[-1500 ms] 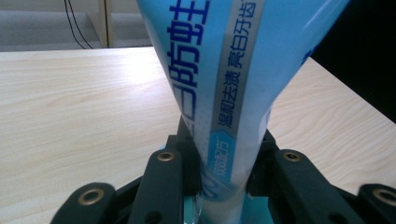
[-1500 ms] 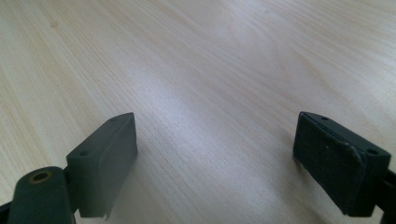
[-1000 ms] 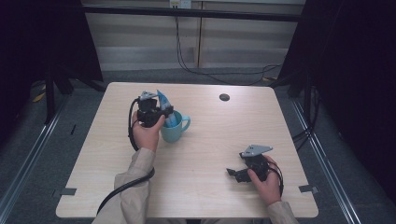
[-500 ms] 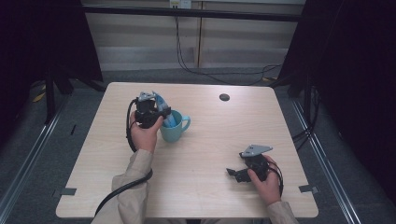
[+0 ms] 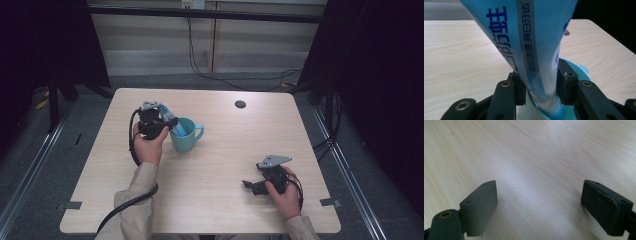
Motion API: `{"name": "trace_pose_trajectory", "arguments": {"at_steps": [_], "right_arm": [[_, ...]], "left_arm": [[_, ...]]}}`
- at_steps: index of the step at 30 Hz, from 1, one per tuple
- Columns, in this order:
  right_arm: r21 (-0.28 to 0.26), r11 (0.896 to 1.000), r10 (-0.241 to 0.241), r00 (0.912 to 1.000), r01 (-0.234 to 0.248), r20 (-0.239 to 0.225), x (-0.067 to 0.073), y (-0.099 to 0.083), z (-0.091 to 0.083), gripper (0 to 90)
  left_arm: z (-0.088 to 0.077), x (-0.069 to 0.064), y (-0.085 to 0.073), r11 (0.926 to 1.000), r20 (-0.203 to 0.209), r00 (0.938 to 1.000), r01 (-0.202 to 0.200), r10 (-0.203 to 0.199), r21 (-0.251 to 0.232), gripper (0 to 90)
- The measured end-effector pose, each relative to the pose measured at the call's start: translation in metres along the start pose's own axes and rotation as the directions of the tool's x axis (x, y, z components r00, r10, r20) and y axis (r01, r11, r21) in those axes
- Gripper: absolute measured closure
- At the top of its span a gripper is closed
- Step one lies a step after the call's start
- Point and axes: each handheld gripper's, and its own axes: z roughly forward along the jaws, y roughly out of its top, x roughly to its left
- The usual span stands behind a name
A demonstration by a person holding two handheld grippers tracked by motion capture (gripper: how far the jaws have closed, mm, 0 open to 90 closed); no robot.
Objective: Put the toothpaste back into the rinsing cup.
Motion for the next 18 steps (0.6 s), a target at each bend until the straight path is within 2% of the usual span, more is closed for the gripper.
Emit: {"name": "trace_pose_trajectory", "arguments": {"at_steps": [8, 10, 16, 18], "right_arm": [[0.0, 1.0, -0.002, 1.0, 0.002, 0.0, -0.0001, 0.0, 0.0001, 13.1], [0.0, 1.0, -0.002, 1.0, 0.002, -0.001, -0.0001, 0.0001, 0.0001, 13.1], [-0.001, 1.0, -0.002, 1.0, 0.002, -0.003, -0.0002, 0.0001, 0.0003, 13.1], [-0.001, 1.0, -0.002, 1.0, 0.002, -0.003, -0.0002, 0.0001, 0.0003, 13.1]], "left_arm": [[-0.0004, 0.001, -0.0024, 1.0, 0.003, 1.0, 0.005, -0.005, -0.008, 64.3], [-0.0006, 0.0012, -0.003, 1.0, -0.004, 1.0, 0.002, -0.002, -0.006, 61.7], [0.0003, 0.0022, -0.0049, 0.9999, 0.01, 1.0, 0.0, 0.0, 0.01, 57.2], [-0.0003, 0.0026, -0.006, 0.9999, 0.011, 0.9999, 0.006, -0.006, 0.01, 52.9]]}}
